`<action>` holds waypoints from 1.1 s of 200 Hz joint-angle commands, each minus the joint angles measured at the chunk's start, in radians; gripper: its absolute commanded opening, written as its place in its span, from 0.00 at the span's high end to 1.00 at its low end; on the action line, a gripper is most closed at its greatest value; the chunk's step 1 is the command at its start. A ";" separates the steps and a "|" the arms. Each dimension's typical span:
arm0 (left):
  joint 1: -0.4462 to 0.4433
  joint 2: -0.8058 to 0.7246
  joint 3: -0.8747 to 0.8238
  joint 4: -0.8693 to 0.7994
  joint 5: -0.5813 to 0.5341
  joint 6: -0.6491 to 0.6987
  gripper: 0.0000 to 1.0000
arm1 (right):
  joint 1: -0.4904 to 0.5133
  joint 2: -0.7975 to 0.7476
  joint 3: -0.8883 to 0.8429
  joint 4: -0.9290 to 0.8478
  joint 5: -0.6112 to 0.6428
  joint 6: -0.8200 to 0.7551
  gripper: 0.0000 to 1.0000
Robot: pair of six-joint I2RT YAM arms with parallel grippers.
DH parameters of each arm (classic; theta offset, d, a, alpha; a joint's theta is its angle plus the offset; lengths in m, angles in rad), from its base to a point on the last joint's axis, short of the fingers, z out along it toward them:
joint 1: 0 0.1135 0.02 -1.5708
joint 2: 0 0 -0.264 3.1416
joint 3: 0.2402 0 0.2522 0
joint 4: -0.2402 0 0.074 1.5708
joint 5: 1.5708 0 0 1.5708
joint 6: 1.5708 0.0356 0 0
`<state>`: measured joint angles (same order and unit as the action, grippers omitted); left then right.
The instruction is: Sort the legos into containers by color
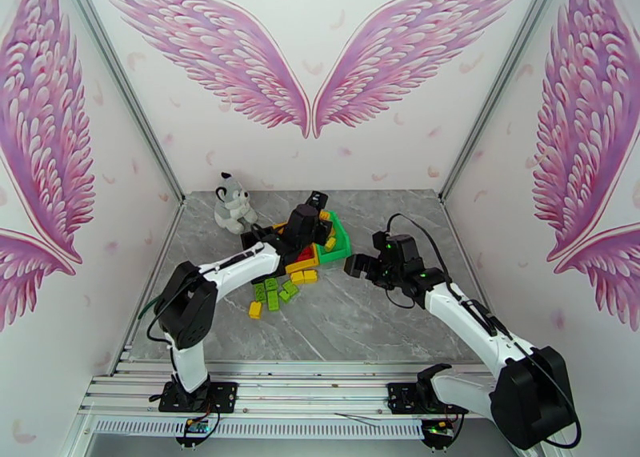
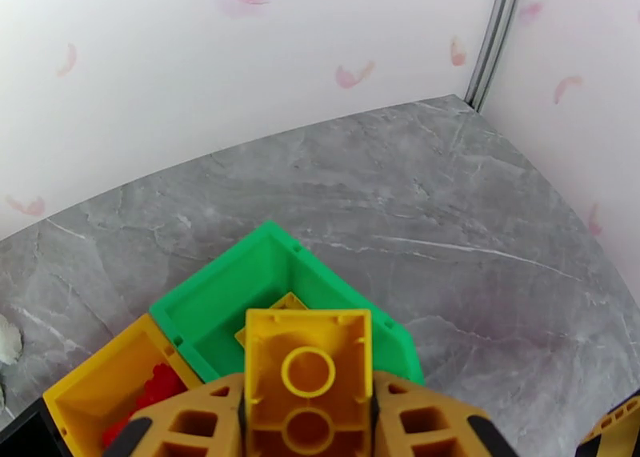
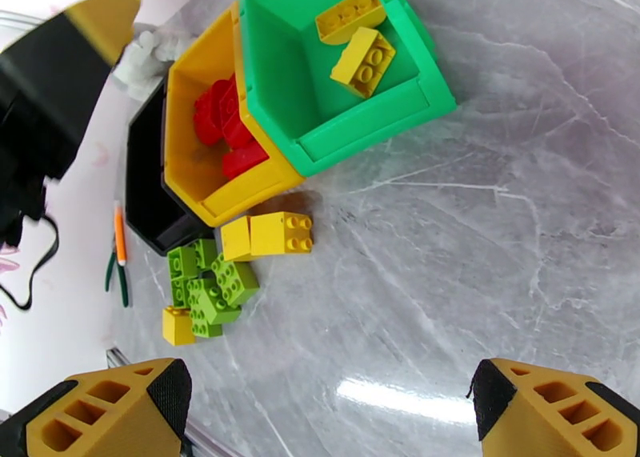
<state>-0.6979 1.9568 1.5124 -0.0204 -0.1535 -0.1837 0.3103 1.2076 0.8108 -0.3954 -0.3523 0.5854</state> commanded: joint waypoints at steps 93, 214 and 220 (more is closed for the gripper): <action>-0.050 -0.112 -0.051 -0.031 -0.087 -0.026 0.17 | 0.006 -0.011 0.012 -0.009 -0.007 -0.018 0.01; -0.136 -0.894 -1.064 -0.073 -0.439 -0.478 0.15 | 0.381 0.091 0.133 0.011 -0.002 -0.093 0.01; -0.139 -0.914 -1.095 -0.078 -0.437 -0.502 0.17 | 0.396 0.102 0.140 0.006 0.009 -0.097 0.01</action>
<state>-0.8333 1.1137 0.5262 -0.0586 -0.5655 -0.5228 0.6415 1.2716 0.8932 -0.3622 -0.4091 0.5365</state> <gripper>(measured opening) 0.866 0.989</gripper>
